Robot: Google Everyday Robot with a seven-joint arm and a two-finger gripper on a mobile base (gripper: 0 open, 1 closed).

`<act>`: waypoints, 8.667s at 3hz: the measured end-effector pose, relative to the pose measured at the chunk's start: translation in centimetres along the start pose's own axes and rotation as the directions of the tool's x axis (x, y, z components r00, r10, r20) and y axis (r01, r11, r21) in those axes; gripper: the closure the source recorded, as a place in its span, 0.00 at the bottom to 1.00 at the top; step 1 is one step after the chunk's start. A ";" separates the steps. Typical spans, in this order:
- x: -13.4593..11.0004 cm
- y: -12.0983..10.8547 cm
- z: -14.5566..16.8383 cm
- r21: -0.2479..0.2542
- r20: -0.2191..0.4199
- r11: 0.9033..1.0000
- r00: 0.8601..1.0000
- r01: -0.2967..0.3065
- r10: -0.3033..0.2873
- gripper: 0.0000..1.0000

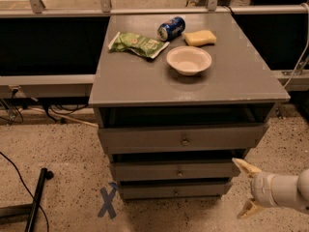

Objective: Open middle drawer

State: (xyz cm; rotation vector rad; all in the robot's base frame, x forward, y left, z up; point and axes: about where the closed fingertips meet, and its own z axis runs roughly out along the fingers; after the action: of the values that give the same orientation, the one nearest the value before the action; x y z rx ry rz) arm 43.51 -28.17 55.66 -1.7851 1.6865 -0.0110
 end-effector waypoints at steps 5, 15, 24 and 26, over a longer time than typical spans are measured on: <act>3.9 -2.1 15.7 0.029 0.049 1.000 0.999 -0.010 0.009 0.00; 2.8 -1.2 14.6 -0.016 0.031 1.000 0.999 0.012 -0.011 0.00; 3.2 -0.2 15.0 -0.062 0.012 0.998 1.000 -0.002 0.003 0.43; 2.5 0.6 10.7 -0.020 0.017 1.000 1.000 -0.015 0.015 0.02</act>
Offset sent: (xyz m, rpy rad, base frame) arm 0.0448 0.0291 -0.1116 0.1252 -0.0028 0.0363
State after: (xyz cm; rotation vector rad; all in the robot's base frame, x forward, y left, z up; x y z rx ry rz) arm 48.11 -25.49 46.08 -1.7820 1.6934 0.0281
